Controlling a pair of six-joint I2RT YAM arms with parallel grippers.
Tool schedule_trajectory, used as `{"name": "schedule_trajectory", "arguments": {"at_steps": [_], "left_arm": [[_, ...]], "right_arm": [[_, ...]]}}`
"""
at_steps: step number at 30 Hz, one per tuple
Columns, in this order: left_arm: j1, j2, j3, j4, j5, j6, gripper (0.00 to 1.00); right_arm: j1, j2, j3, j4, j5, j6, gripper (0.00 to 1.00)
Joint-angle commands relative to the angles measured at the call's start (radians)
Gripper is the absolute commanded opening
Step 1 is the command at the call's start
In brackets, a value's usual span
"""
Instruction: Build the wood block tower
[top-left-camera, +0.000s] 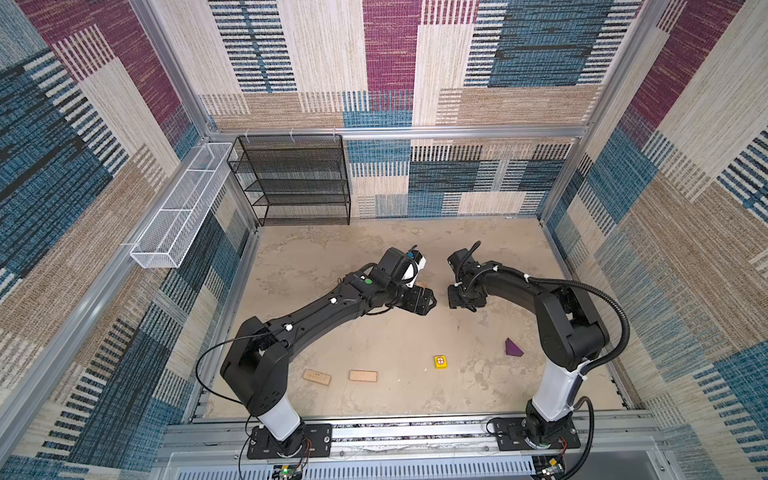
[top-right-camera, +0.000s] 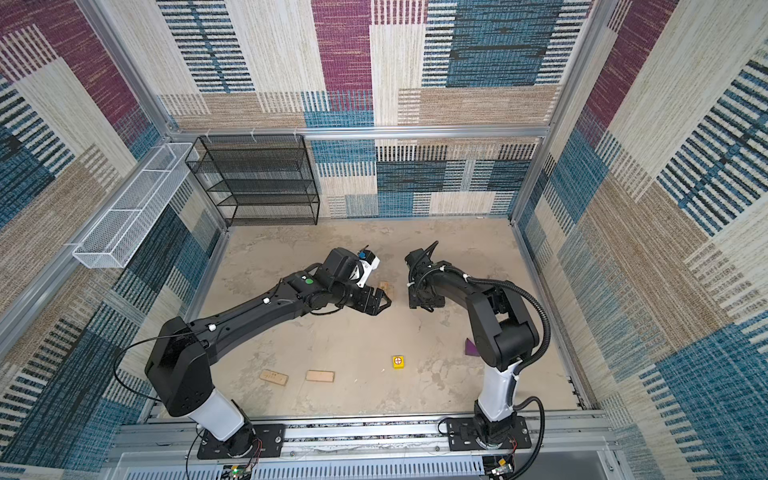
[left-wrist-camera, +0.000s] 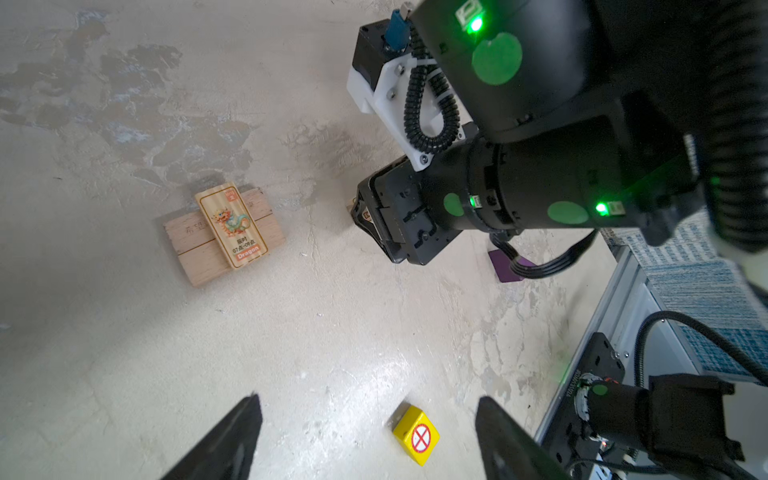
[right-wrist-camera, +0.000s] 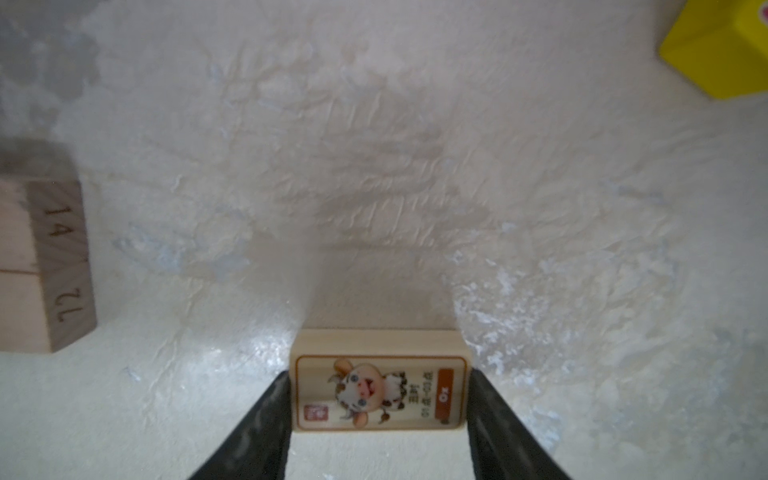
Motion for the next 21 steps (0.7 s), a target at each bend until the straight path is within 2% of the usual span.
{"name": "schedule_trajectory", "arguments": {"at_steps": [1, 6, 12, 15, 19, 21], "left_arm": [[0.0, -0.006, 0.006, 0.009, 0.007, -0.012, 0.85], [0.0, -0.004, 0.004, 0.012, 0.007, -0.017, 0.85], [0.001, 0.002, 0.002, 0.015, 0.011, -0.025, 0.85], [0.003, 0.006, -0.001, 0.021, 0.01, -0.031, 0.86], [0.014, 0.013, -0.002, 0.023, 0.015, -0.042, 0.86], [0.021, 0.017, -0.004, 0.026, 0.019, -0.054, 0.86]], "right_arm": [[0.001, -0.012, -0.003, 0.001, 0.006, 0.011, 0.59], [0.002, -0.019, -0.009, 0.01, 0.006, 0.011, 0.57], [0.0, -0.035, -0.015, 0.012, 0.003, 0.017, 0.47], [0.002, -0.056, -0.018, 0.014, -0.005, 0.019, 0.39], [0.002, -0.08, -0.007, 0.01, -0.029, 0.022, 0.2], [0.003, -0.089, 0.008, 0.002, -0.04, 0.032, 0.17]]}}
